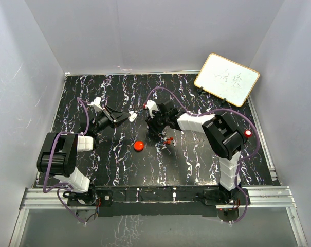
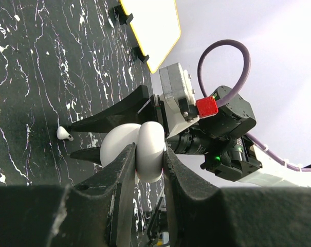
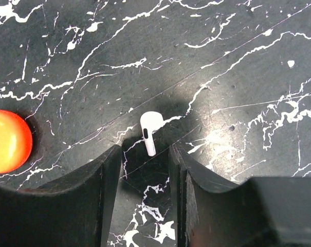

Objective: Insert the wireless bluetooth earbuds into the charging case
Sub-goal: Pick up the earbud from the center of the board.

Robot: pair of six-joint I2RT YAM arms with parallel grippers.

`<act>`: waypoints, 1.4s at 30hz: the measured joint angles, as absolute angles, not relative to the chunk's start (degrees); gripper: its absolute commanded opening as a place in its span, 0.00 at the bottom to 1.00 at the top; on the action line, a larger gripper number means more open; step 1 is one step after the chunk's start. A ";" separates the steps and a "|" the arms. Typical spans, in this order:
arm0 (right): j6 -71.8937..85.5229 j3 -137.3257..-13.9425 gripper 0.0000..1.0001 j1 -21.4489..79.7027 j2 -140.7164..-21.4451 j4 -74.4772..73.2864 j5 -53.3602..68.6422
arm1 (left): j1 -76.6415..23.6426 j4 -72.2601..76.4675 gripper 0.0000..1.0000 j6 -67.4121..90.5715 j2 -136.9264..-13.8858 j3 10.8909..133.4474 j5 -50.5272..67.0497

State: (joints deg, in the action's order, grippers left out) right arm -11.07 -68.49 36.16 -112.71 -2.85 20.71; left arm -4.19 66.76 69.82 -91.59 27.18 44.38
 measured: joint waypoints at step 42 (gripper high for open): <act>-10.37 -70.43 0.39 36.27 -113.75 -2.74 20.69 | -4.19 64.25 0.00 68.16 -90.19 27.22 44.58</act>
State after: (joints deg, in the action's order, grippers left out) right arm -10.37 -70.43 36.27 -113.75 -2.74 20.69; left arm -4.19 64.25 68.16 -90.19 27.22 44.58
